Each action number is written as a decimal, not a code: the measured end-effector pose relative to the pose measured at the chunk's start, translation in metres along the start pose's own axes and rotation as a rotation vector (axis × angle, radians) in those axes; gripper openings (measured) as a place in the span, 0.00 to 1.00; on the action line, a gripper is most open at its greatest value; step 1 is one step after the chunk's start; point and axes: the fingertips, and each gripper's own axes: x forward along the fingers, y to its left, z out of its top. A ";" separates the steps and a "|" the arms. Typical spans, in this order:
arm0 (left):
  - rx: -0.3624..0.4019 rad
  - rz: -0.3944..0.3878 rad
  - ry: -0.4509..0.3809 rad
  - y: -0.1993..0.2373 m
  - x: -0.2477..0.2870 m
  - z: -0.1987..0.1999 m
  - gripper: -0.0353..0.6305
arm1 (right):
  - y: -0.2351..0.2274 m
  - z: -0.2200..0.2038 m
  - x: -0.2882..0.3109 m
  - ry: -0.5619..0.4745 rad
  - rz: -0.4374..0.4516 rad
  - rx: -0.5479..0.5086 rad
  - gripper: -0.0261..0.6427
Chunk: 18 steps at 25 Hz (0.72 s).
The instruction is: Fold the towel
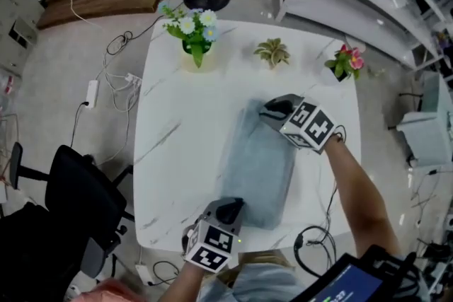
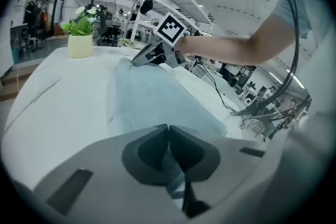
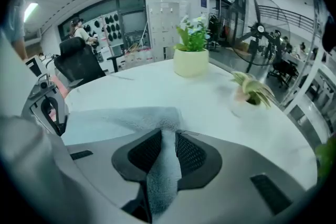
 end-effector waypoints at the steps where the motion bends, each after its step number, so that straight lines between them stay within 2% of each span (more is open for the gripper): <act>1: 0.014 -0.013 0.005 -0.003 0.005 0.003 0.08 | -0.006 -0.008 -0.006 -0.011 -0.012 0.022 0.20; 5: 0.024 -0.029 0.020 -0.006 0.009 0.008 0.08 | -0.008 -0.007 -0.021 -0.091 -0.002 0.064 0.21; 7: 0.016 -0.029 0.025 -0.006 0.006 0.008 0.08 | -0.013 0.002 -0.038 -0.140 0.030 0.096 0.33; 9: 0.015 -0.027 0.024 -0.006 0.006 0.009 0.08 | -0.025 0.000 -0.054 -0.142 0.065 0.128 0.39; 12: 0.017 -0.019 0.021 -0.006 0.006 0.008 0.08 | -0.030 -0.027 -0.052 -0.034 0.189 0.156 0.49; 15: 0.023 -0.017 0.014 -0.007 0.004 0.009 0.08 | -0.020 -0.048 -0.035 0.079 0.330 0.161 0.51; 18: 0.025 -0.022 0.010 -0.006 0.005 0.012 0.08 | -0.011 -0.041 -0.034 0.145 0.492 0.202 0.51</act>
